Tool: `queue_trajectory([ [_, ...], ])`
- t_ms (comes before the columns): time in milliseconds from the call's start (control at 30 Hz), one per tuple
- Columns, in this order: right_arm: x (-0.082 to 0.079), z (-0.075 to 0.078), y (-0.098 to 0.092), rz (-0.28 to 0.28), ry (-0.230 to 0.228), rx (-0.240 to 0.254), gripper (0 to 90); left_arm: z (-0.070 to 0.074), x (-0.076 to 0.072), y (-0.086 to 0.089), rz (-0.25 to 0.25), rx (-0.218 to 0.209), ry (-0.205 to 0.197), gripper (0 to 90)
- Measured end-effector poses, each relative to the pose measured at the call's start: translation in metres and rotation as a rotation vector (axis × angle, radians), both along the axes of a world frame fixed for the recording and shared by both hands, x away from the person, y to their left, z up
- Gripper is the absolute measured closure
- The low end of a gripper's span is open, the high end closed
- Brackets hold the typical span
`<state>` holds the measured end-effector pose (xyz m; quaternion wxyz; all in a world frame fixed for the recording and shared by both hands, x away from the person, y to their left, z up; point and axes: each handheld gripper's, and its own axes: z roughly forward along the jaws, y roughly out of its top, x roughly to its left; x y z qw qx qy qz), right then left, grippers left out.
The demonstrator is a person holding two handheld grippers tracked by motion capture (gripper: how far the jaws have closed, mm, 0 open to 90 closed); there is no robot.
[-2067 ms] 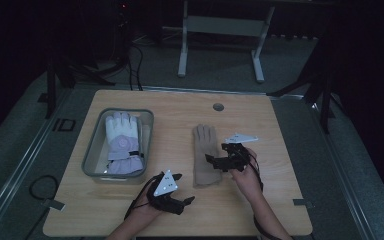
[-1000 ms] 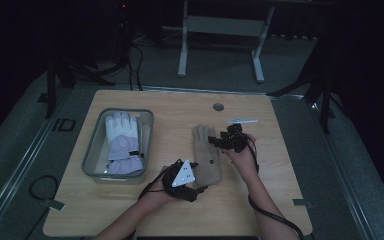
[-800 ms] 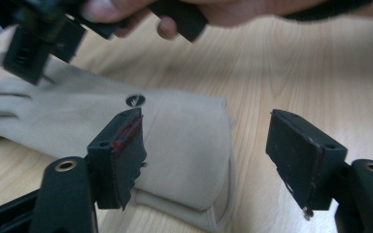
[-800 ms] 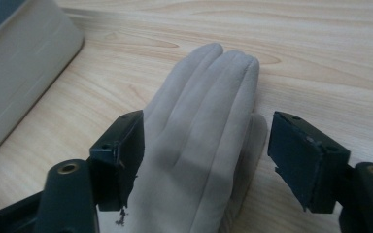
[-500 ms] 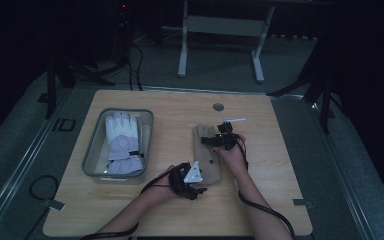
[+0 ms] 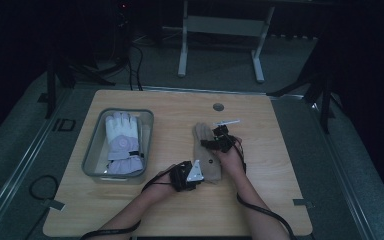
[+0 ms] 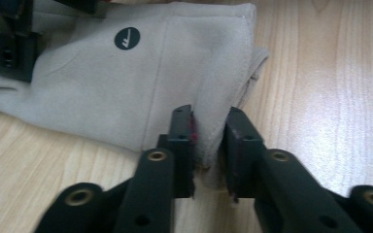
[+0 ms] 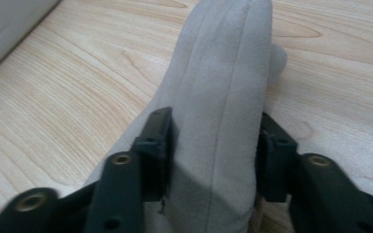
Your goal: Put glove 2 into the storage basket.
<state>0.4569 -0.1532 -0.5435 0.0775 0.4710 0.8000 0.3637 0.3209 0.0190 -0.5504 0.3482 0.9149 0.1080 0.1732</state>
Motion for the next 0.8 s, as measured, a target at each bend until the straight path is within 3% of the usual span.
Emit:
queue_trajectory([
  [133,-0.003,0.0,-0.004,-0.015,-0.017,0.042,65.7,0.001,-0.006,0.0,-0.003,0.0,-0.048,80.6],
  [200,-0.005,0.0,-0.006,-0.016,-0.022,0.069,68.3,0.003,-0.009,0.002,-0.002,-0.039,-0.05,81.2],
  [267,-0.01,0.002,-0.007,-0.014,-0.062,0.075,70.0,0.006,-0.013,0.003,-0.005,-0.045,-0.071,81.4],
  [400,-0.02,0.012,-0.011,-0.009,-0.117,0.115,71.5,0.016,-0.023,0.009,-0.031,-0.094,-0.132,81.5],
  [500,-0.026,0.026,-0.015,-0.005,-0.153,0.185,71.9,0.023,-0.029,0.014,-0.056,-0.124,-0.2,81.4],
  [533,-0.027,0.029,-0.016,-0.001,-0.144,0.211,71.9,0.027,-0.031,0.018,-0.064,-0.169,-0.199,81.5],
  [567,-0.028,0.036,-0.018,0.0,-0.133,0.251,71.8,0.029,-0.031,0.019,-0.059,-0.188,-0.179,81.5],
  [633,-0.032,0.045,-0.018,0.006,-0.165,0.236,71.9,0.036,-0.032,0.023,-0.045,-0.233,-0.148,81.5],
  [700,-0.035,0.052,-0.017,0.013,-0.191,0.238,72.0,0.043,-0.029,0.03,-0.004,-0.34,-0.061,81.5],
  [800,-0.037,0.06,-0.016,0.016,-0.201,0.258,72.3,0.049,-0.027,0.039,0.04,-0.444,0.044,81.6],
])
